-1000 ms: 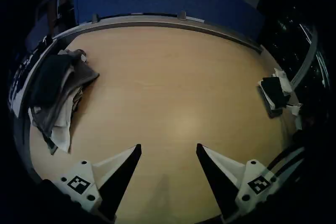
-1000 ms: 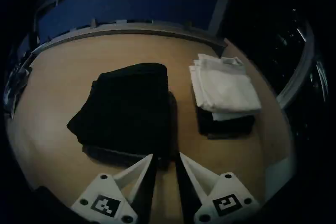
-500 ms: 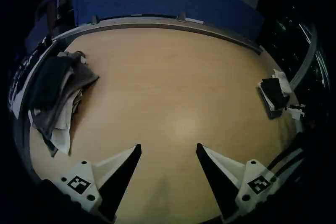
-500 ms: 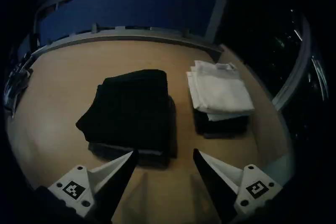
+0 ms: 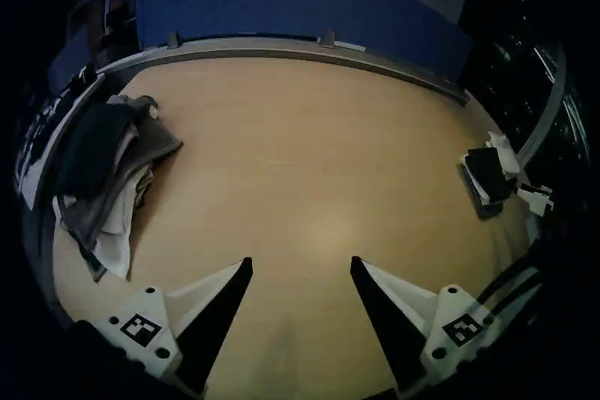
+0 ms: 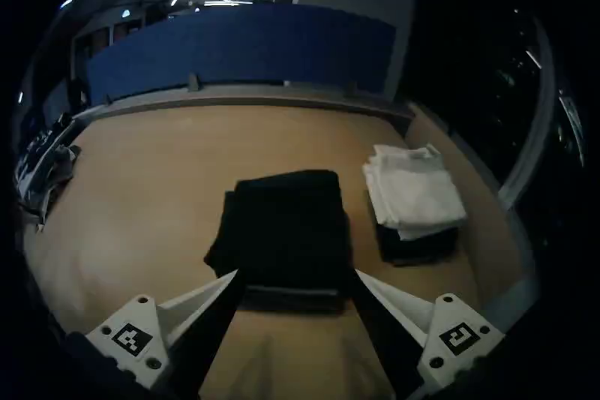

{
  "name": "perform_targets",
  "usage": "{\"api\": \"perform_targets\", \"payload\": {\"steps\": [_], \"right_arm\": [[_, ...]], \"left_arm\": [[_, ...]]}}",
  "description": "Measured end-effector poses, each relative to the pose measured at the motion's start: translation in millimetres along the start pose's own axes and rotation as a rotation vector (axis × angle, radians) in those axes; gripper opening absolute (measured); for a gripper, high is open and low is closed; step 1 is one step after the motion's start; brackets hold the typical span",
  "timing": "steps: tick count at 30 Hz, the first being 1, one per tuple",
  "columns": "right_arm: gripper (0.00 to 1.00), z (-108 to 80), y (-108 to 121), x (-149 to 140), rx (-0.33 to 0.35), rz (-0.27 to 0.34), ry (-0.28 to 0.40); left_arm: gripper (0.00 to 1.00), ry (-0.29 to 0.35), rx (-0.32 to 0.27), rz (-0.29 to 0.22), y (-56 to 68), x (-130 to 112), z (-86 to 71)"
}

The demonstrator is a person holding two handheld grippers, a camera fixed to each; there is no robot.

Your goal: Fold towel

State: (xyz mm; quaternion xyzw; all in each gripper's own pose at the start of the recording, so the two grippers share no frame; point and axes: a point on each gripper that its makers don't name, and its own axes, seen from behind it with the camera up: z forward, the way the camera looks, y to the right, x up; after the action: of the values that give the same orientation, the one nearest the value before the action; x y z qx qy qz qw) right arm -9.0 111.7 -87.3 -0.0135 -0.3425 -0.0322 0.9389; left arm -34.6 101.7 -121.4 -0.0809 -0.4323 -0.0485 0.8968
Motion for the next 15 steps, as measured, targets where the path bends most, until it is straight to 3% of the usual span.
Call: {"api": "perform_targets", "payload": {"steps": [6,11,15], "right_arm": [[1.0,-16.0,-42,33,0.073,-0.015,0.099],[1.0,-24.2,-66,51,0.093,-0.046,0.149],[1.0,-33.6,-82,74,0.102,-0.062,0.241]], "left_arm": [[0.97,0.051,-0.007,-0.008,-0.9,13,-4.5],[0.98,0.09,-0.011,-0.011,-1.6,24,-7.5],[0.98,0.128,-0.01,-0.017,-3.3,34,-10.9]]}}
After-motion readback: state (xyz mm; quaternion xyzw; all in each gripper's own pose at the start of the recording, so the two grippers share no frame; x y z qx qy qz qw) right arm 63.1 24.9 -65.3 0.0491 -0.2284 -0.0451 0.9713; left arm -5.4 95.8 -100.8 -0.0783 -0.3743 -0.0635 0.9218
